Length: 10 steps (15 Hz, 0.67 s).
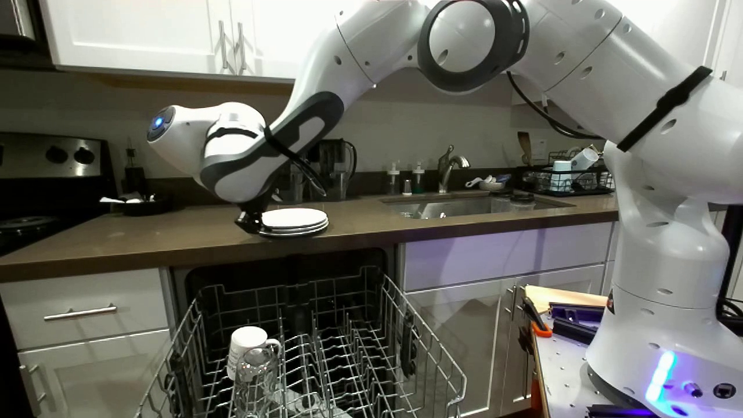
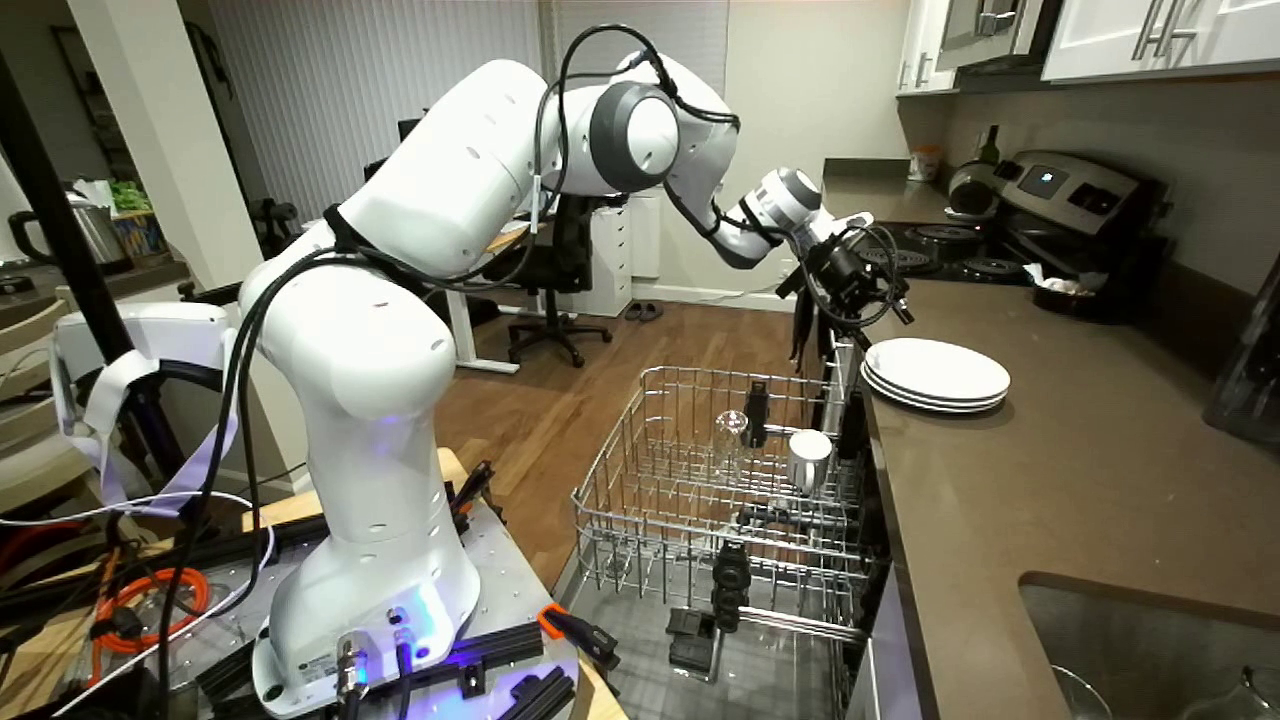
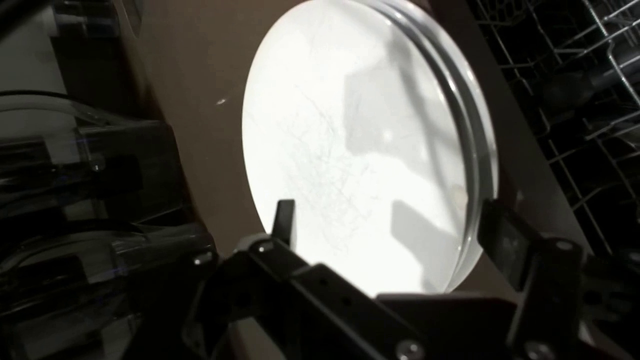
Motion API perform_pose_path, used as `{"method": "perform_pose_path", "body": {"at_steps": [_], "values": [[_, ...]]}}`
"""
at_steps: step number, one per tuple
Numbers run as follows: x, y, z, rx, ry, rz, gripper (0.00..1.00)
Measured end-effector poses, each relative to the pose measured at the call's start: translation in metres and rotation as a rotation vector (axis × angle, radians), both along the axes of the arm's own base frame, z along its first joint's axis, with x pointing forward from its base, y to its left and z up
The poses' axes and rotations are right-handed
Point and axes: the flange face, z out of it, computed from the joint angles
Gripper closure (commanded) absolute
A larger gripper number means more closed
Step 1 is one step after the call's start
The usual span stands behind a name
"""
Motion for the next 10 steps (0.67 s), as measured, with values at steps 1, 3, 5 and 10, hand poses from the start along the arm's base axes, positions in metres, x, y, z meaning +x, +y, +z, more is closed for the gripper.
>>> {"method": "perform_pose_path", "body": {"at_steps": [1, 3, 5, 10], "values": [[-0.0003, -0.0001, -0.001, 0.0, 0.002, 0.0, 0.44], [-0.0006, 0.001, -0.0023, 0.001, 0.004, 0.001, 0.58], [-0.0008, 0.0021, -0.0033, 0.002, 0.006, 0.003, 0.7], [-0.0019, 0.0034, -0.0079, 0.004, 0.013, 0.004, 0.91]]}}
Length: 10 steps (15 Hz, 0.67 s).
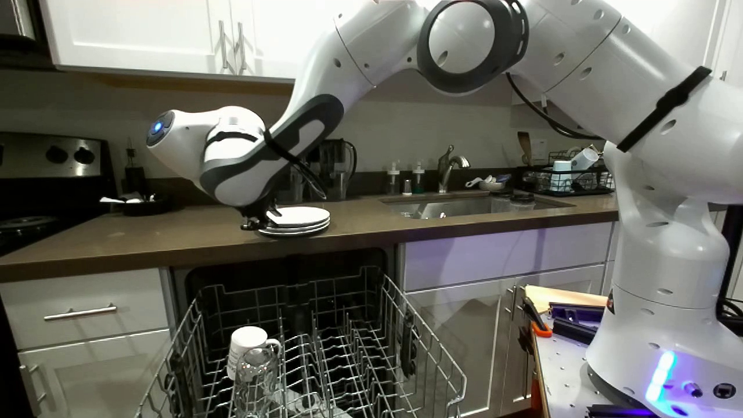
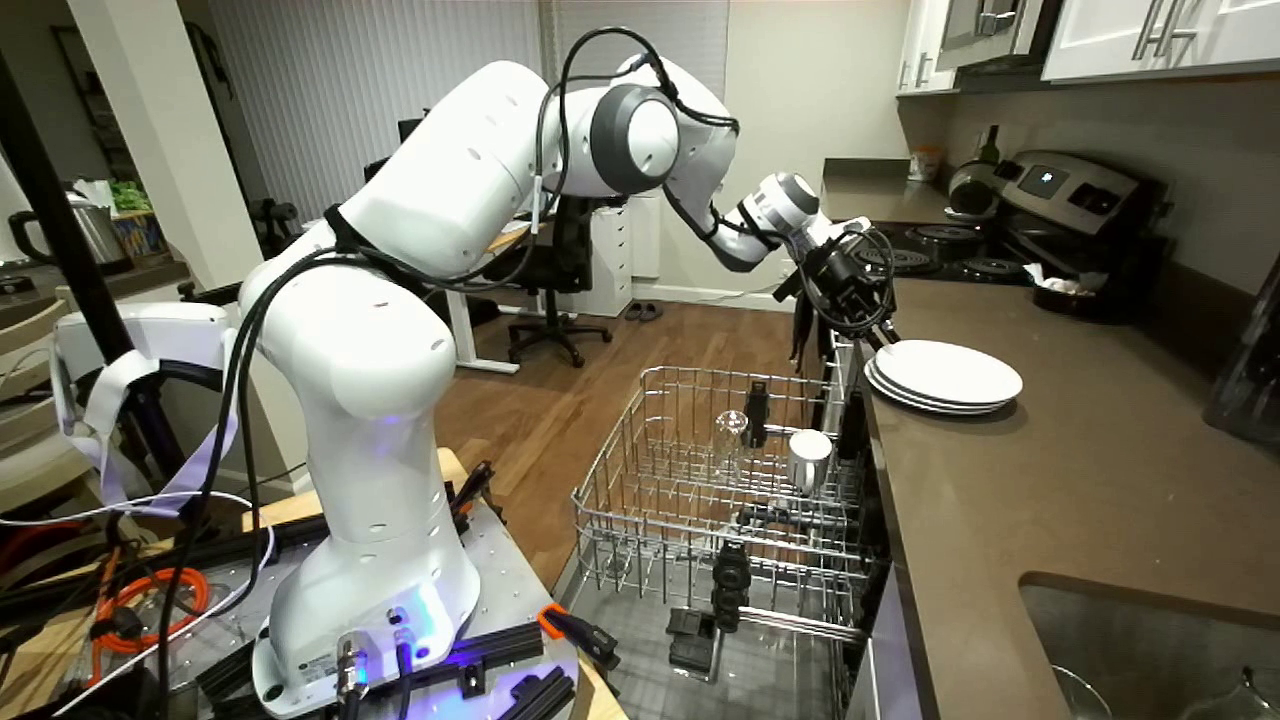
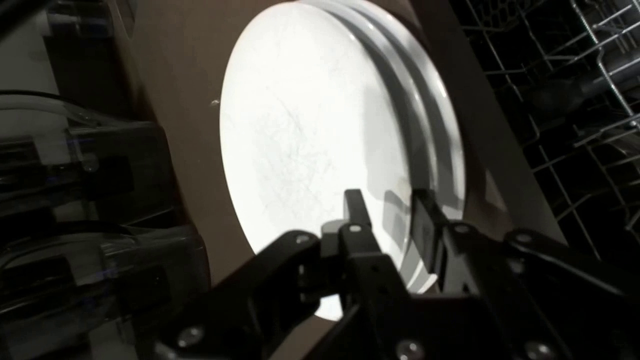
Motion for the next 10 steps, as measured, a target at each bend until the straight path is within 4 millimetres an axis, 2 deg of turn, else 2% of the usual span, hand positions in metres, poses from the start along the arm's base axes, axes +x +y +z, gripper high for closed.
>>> {"method": "perform_pose_path", "body": {"at_steps": [1, 3, 4, 5, 6, 8, 9, 10], "values": [[-0.0003, 0.0, -0.0013, 0.0, 0.002, 0.0, 0.82], [-0.0008, 0.0, -0.0032, 0.001, 0.005, -0.001, 0.92], [-0.0013, 0.0, -0.0042, 0.001, 0.007, -0.001, 0.9], [-0.0017, 0.0001, -0.0053, 0.002, 0.01, -0.001, 0.75], [-0.002, 0.0, -0.0064, 0.002, 0.012, -0.002, 0.66], [-0.0022, -0.0016, -0.009, 0.001, 0.015, -0.004, 0.58], [-0.0021, -0.0034, -0.0093, 0.0, 0.015, -0.006, 0.48], [-0.0017, -0.005, -0.0082, -0.001, 0.013, -0.008, 0.76]]}}
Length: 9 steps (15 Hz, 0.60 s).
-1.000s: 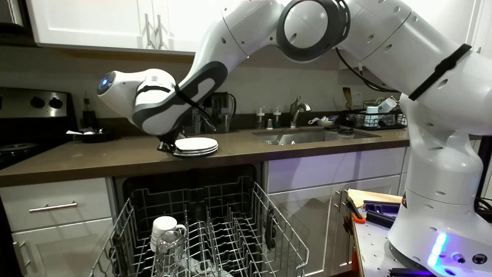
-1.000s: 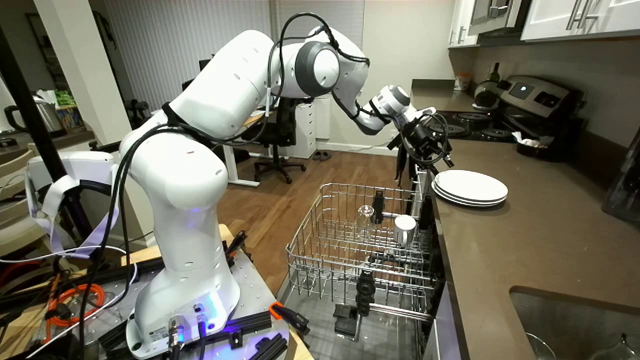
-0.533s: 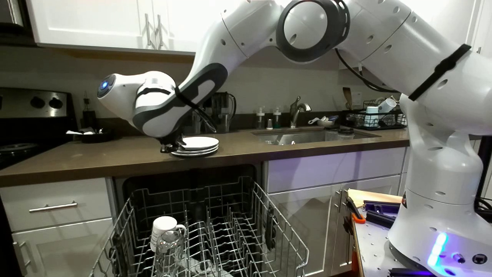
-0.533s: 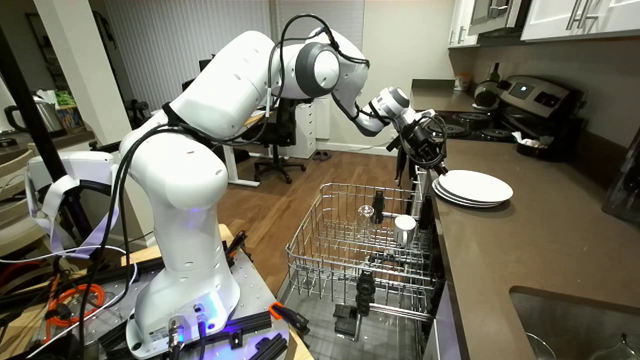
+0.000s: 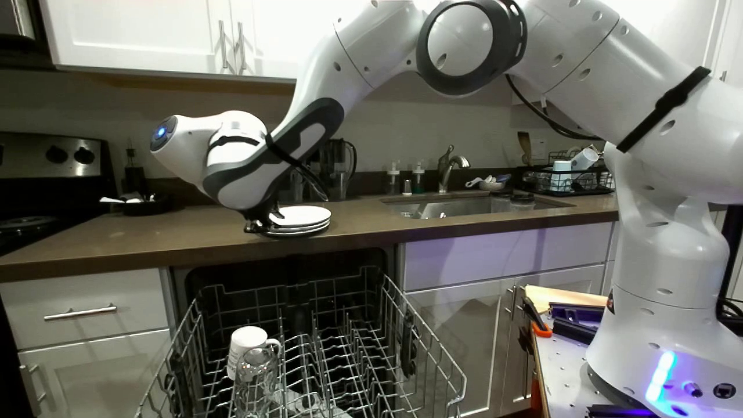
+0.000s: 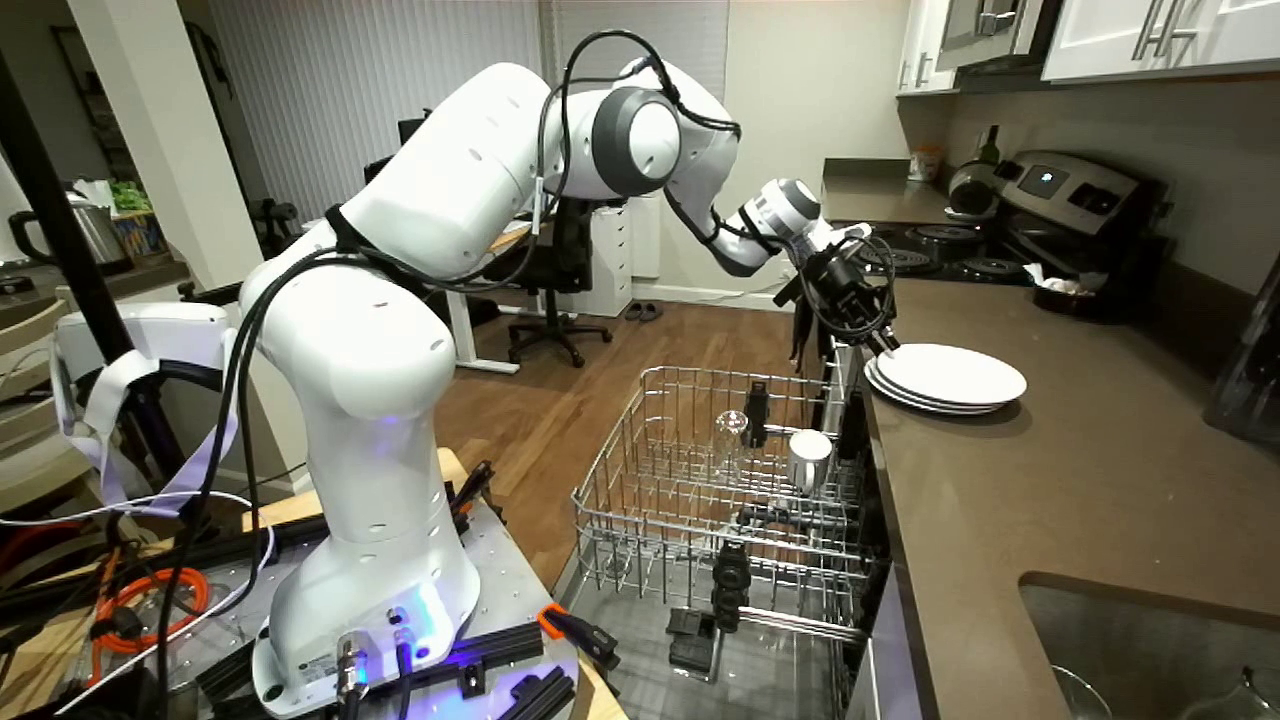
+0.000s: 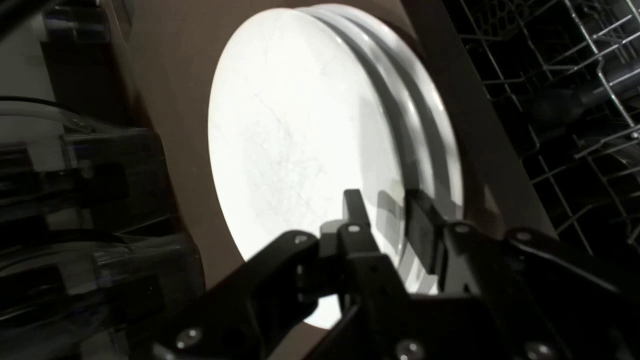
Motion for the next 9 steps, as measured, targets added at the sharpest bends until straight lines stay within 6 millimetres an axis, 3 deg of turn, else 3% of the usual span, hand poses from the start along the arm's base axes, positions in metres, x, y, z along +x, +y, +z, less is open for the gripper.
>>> {"method": "perform_pose_path", "body": {"at_steps": [4, 9], "values": [[0.0006, -0.0072, 0.0001, -0.003, -0.001, -0.009, 0.96], [0.0, -0.0096, -0.0057, -0.004, 0.008, -0.011, 0.94]]}}
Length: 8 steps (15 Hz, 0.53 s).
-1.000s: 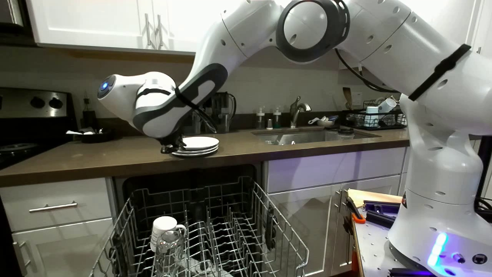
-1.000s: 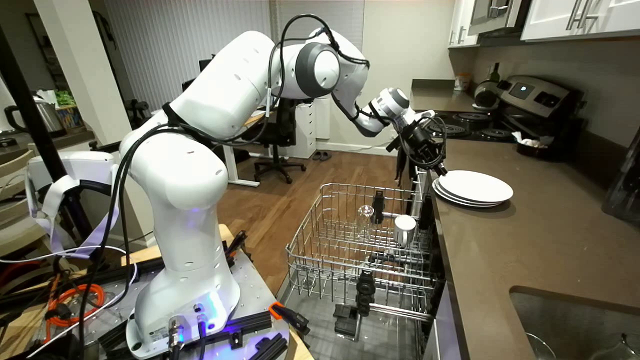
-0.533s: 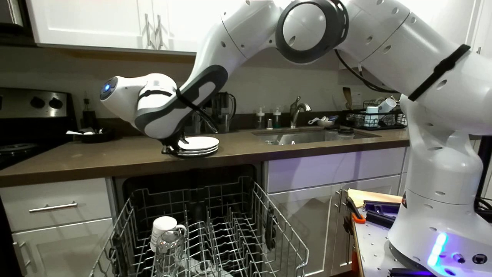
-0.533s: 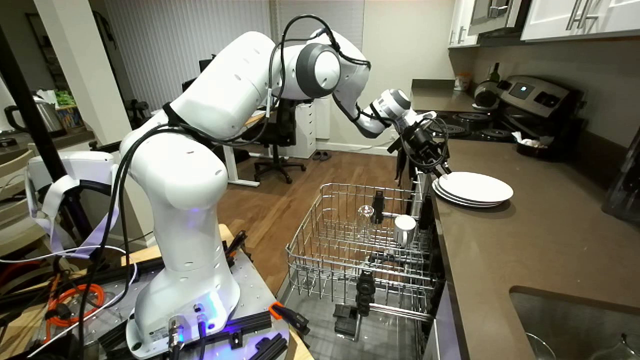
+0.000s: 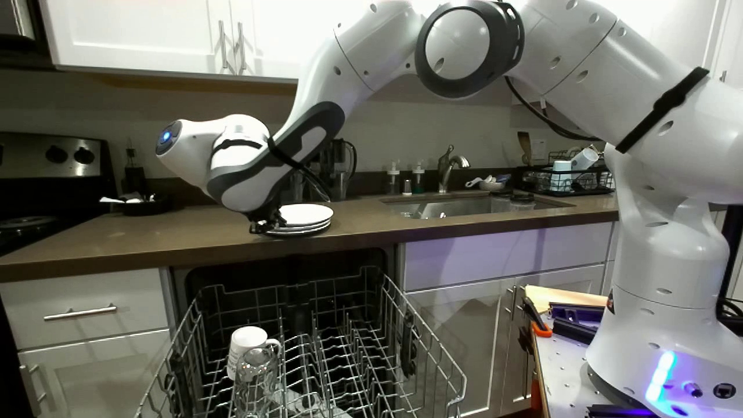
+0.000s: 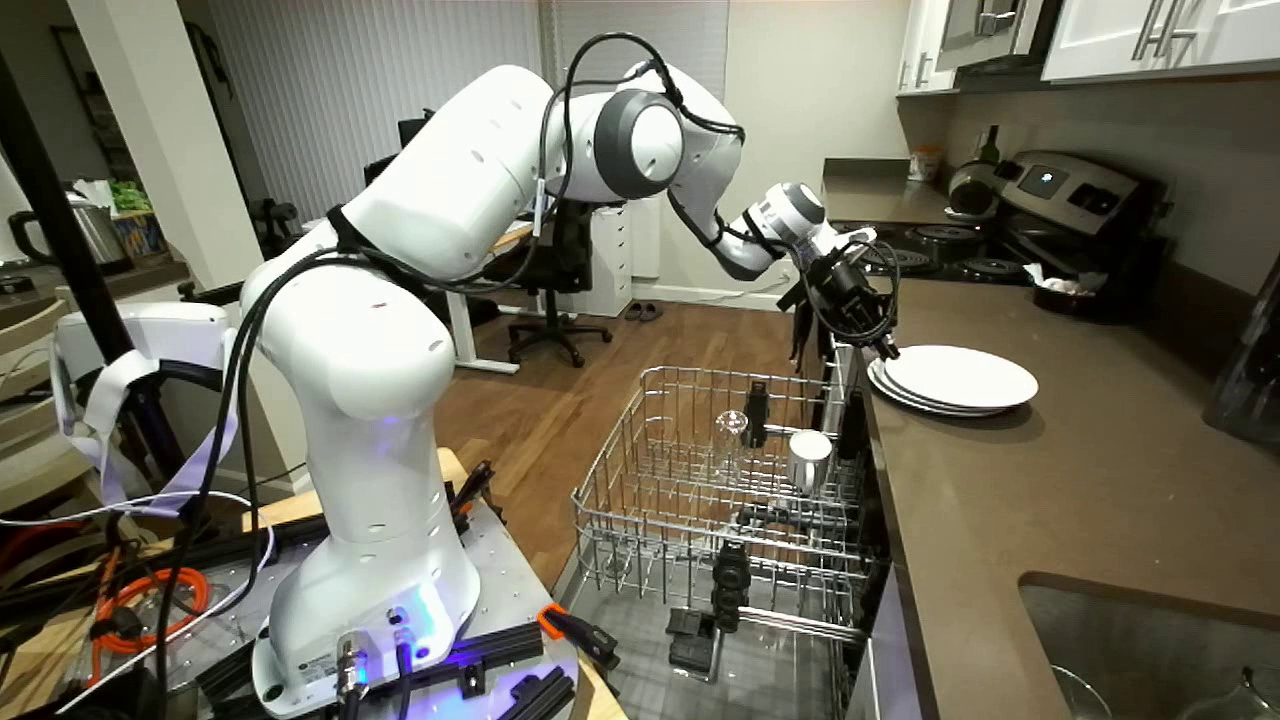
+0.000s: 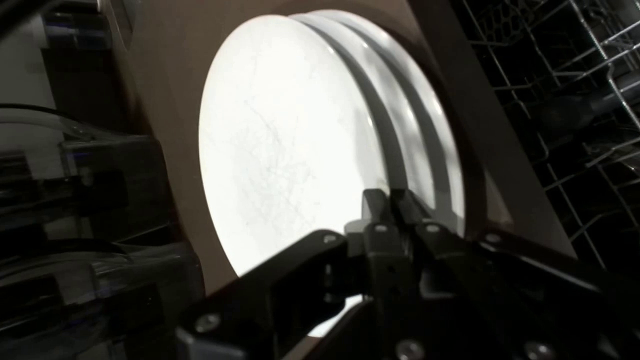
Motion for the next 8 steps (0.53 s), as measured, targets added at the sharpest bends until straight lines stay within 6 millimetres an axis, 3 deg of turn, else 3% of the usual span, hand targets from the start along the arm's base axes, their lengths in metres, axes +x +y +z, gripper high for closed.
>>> {"method": "perform_pose_path", "body": {"at_steps": [8], "values": [[0.0005, 0.0038, 0.0063, 0.01, -0.008, 0.003, 0.94]]}}
